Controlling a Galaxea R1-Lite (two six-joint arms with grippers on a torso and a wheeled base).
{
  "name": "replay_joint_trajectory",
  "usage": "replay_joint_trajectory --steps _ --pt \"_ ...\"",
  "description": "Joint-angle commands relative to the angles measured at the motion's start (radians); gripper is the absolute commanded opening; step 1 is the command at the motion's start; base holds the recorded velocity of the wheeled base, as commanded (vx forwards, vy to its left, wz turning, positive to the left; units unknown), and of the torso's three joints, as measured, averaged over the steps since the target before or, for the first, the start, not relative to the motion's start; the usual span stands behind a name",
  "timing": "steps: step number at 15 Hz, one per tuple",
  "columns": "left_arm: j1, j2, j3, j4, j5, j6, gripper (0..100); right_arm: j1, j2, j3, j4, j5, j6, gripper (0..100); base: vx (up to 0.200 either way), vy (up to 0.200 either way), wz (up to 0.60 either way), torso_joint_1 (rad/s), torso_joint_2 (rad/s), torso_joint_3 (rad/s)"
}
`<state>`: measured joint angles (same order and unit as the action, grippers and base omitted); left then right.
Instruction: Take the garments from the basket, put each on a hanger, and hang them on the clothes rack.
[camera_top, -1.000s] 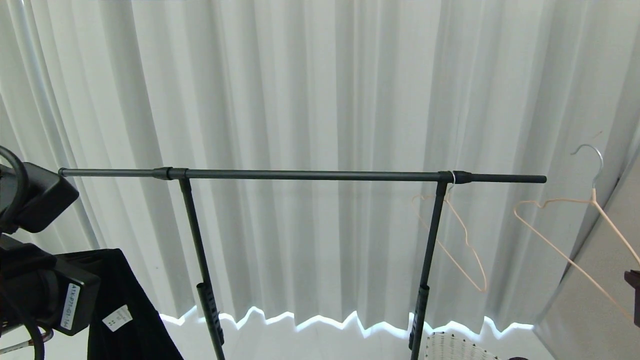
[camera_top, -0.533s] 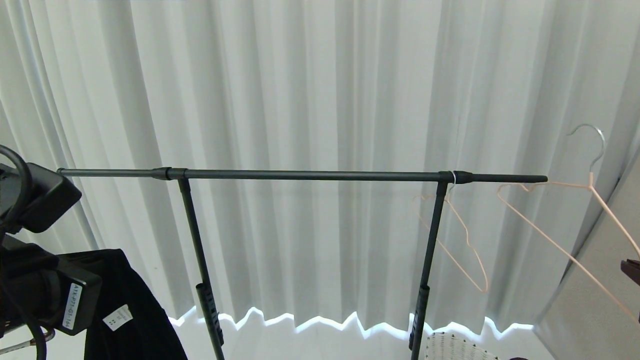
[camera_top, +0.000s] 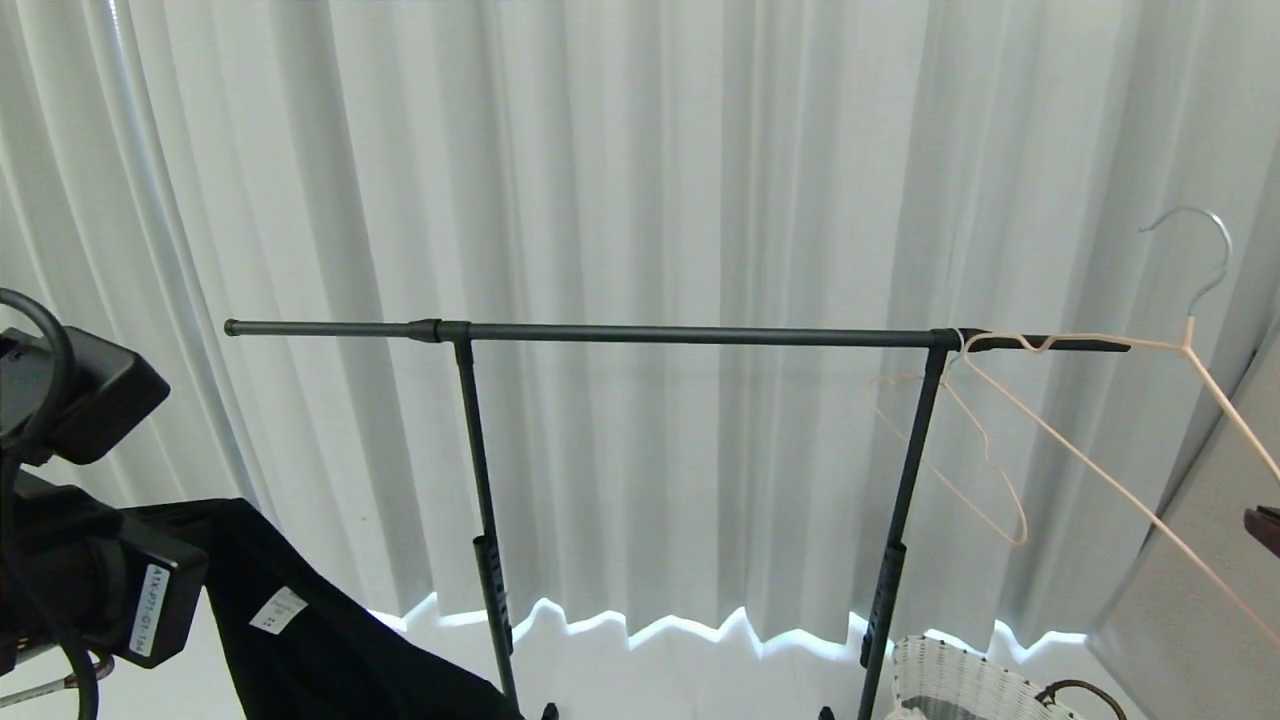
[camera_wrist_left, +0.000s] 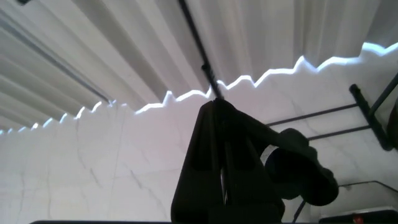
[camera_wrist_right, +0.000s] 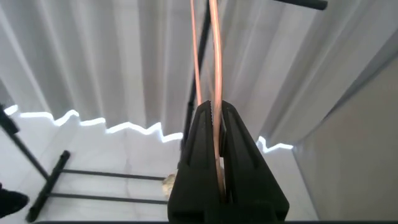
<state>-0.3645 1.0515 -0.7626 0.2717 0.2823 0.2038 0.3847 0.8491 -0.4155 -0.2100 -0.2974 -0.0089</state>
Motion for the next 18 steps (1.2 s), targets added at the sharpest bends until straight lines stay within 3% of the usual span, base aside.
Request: replay_joint_trajectory --steps 1,5,10,12,15,16,18 --pt "-0.001 0.001 0.000 -0.003 0.000 0.000 0 0.016 -0.010 0.001 0.000 0.000 0.000 0 0.000 0.000 0.00 0.000 0.00 0.000" --pt "-0.001 0.015 0.016 -0.037 0.000 0.000 0 0.106 0.024 0.004 0.000 0.041 0.004 0 0.000 0.000 0.00 0.000 0.00 0.000" --pt "-0.002 0.053 0.037 -0.091 -0.002 -0.004 0 0.329 0.114 -0.014 0.000 0.176 0.147 0 0.000 0.000 0.00 0.000 0.00 0.000" --pt "-0.005 0.091 0.035 -0.132 -0.002 -0.004 0 0.395 0.146 -0.014 -0.002 0.296 0.191 0 0.000 0.000 0.00 0.000 0.00 0.000" --pt "-0.004 0.165 0.020 -0.177 0.001 -0.007 0 0.421 0.159 -0.014 -0.003 0.417 0.201 0 0.000 0.000 0.00 0.000 0.00 0.000" --pt "-0.004 0.196 0.003 -0.180 0.003 -0.020 0 0.425 0.157 -0.014 -0.005 0.452 0.201 0 0.000 0.000 0.00 0.000 0.00 0.000" --pt "-0.008 0.280 -0.061 -0.178 0.012 -0.123 0 0.456 0.157 -0.016 -0.006 0.492 0.222 0 0.000 0.000 0.00 0.000 0.00 0.000"
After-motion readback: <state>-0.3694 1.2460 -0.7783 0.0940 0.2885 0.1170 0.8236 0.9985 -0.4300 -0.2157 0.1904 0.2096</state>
